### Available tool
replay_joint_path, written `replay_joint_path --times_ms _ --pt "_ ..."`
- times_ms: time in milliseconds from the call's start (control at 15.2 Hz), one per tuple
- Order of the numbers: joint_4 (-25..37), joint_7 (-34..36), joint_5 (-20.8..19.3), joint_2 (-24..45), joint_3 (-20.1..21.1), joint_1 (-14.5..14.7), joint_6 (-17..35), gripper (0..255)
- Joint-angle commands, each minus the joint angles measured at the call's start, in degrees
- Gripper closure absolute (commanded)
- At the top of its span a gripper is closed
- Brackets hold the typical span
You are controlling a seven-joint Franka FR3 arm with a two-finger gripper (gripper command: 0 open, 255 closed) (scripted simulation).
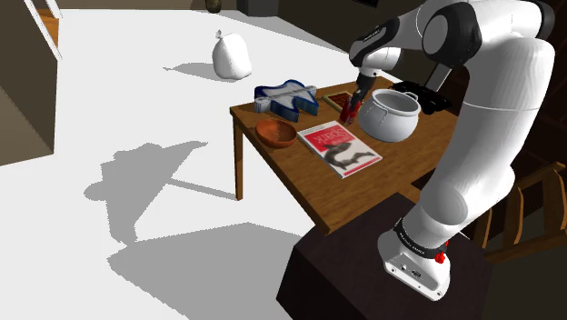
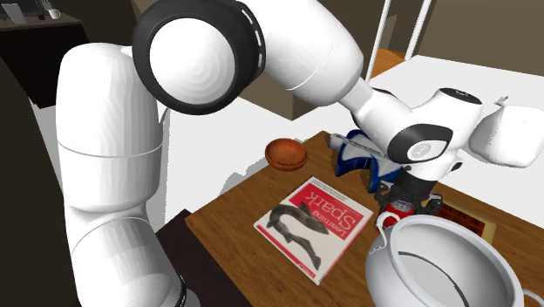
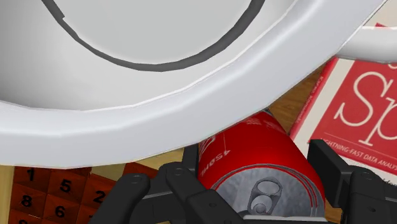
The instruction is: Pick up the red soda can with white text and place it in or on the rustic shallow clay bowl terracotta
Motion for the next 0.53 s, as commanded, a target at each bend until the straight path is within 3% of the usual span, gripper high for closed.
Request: replay_joint_path --times_ms 0,462 --pt "0.4 0.4 -0.5 -0.9 -0.2 0.2 -1.2 255" --pt "2.6 1.4 -2.2 -3.5 -0.9 0.7 -5.7 255"
